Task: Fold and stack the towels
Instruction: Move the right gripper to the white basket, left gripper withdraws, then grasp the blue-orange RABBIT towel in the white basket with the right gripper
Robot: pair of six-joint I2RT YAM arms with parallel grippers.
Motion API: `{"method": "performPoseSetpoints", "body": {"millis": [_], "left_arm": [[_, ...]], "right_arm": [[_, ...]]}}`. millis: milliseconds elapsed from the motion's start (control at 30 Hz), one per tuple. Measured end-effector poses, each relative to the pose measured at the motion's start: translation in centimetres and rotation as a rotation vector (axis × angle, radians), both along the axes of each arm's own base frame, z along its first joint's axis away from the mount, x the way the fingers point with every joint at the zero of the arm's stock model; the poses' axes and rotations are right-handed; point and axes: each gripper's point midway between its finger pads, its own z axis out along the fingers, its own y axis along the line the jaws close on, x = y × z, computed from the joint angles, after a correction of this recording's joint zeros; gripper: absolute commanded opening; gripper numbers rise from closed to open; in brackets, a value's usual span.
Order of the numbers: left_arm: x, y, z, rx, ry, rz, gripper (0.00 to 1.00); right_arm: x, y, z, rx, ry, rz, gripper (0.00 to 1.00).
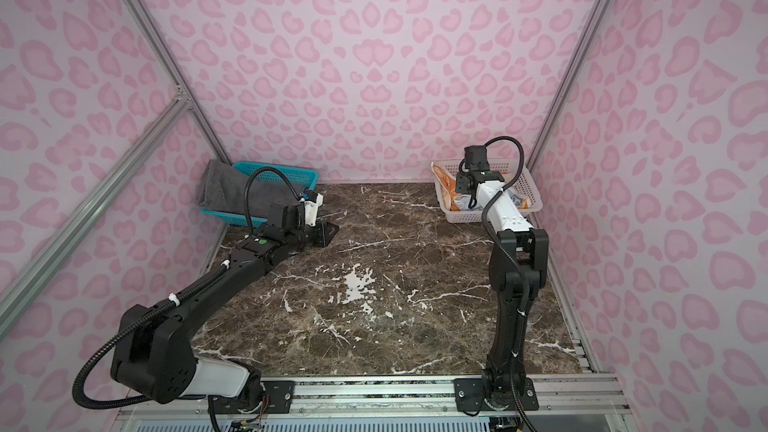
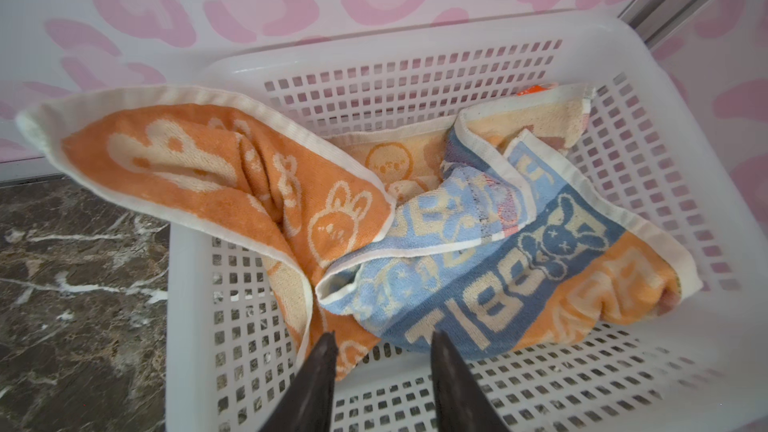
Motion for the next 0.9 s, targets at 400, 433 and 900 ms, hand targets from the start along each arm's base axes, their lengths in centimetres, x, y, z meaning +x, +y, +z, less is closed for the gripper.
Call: {"method": "performPoseSetpoints", "body": {"millis": [400,433,900], "left_arm": [[0.9,-0.3,-1.7,-0.011,0.062,0.024,0.72],[1.1,-0.4,-1.8,-0.01,0.065,0.024,0.73],[2.3,-0.8,-2.8,-0.006,0.1,0.034,0.73]], "right_arm": [[2.3,-3.1,-7.3,-0.006,0.172,-0.054,0.71],[2.4,-3.1,-7.8,0.002,0.183,-0.052,0.72],[3.6,-2.9,-13.3,0.037,0.298,-0.032,0.2]]}}
